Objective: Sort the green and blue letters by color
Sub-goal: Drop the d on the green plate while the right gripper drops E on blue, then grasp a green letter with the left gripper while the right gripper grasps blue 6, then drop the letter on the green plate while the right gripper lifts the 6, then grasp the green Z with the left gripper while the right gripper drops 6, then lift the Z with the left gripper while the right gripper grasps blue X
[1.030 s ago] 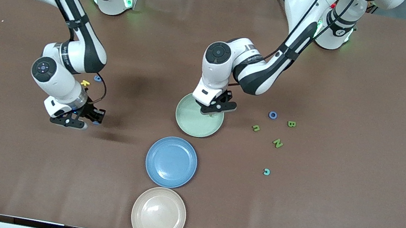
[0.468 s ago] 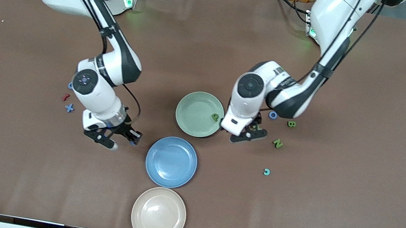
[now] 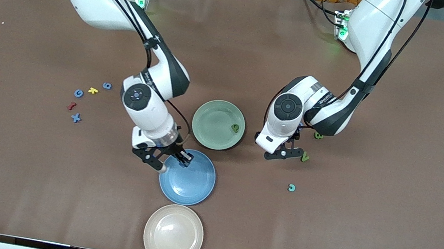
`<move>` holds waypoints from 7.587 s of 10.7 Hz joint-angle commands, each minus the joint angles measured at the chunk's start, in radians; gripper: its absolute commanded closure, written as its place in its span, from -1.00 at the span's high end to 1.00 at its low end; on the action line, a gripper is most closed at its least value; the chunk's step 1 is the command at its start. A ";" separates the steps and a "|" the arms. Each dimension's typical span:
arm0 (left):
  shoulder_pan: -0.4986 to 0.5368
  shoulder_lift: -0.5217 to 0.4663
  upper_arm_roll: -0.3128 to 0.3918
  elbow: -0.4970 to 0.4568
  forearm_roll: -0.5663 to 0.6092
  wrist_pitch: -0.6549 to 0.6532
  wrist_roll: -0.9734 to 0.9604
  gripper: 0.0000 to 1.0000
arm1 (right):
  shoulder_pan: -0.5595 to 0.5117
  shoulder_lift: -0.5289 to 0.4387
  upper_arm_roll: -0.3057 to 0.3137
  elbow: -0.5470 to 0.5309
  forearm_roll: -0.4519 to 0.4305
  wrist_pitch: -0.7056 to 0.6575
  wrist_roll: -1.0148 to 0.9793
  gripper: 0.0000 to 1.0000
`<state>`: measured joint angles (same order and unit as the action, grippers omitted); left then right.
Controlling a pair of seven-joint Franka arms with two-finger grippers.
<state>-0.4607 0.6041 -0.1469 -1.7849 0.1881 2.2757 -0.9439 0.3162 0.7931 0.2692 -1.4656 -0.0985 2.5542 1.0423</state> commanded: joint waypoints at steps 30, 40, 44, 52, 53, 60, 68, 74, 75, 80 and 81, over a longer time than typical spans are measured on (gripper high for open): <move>0.017 -0.098 -0.034 -0.163 0.022 0.332 -0.254 -1.00 | -0.612 -0.611 0.088 -1.041 0.011 -0.032 -0.869 0.85; -0.228 -0.086 -0.048 -0.083 0.030 0.270 -0.558 0.66 | -0.638 -0.555 0.096 -1.075 0.010 0.027 -0.866 0.29; -0.230 -0.098 -0.022 -0.074 0.076 0.170 -0.541 1.00 | -0.640 -0.532 0.096 -1.072 0.010 0.041 -0.864 0.23; 0.016 -0.084 0.010 -0.083 0.088 0.146 -0.207 1.00 | -0.641 -0.526 0.100 -1.029 0.013 0.005 -0.851 -0.92; 0.023 -0.076 0.012 -0.082 0.087 0.146 -0.210 1.00 | -0.661 -0.537 0.116 -0.992 0.020 -0.056 -0.844 -0.93; 0.125 -0.055 0.010 -0.086 0.088 0.148 -0.165 1.00 | -0.577 -0.422 0.258 -0.522 0.196 -0.258 -0.578 -0.93; 0.206 0.003 0.000 -0.137 0.088 0.199 -0.058 1.00 | -0.088 -0.037 -0.013 0.039 0.197 -0.079 -0.109 -0.92; 0.232 -0.020 -0.034 -0.171 0.077 0.199 -0.056 1.00 | -0.020 0.094 -0.058 0.079 0.186 0.135 -0.065 1.00; 0.252 -0.020 -0.052 -0.171 0.077 0.199 -0.058 1.00 | -0.025 0.083 -0.058 0.079 0.186 0.088 -0.065 1.00; 0.307 -0.020 -0.091 -0.171 0.077 0.208 -0.056 1.00 | -0.231 -0.208 -0.019 -0.116 0.155 -0.446 -0.369 1.00; 0.318 -0.020 -0.103 -0.172 0.077 0.211 -0.056 1.00 | -0.297 -0.300 -0.015 -0.253 0.154 -0.447 -0.512 0.97</move>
<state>-0.1818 0.6095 -0.2140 -1.9276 0.2502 2.4706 -1.0094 0.1410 0.7211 0.2222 -1.4179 0.0710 2.1374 0.7505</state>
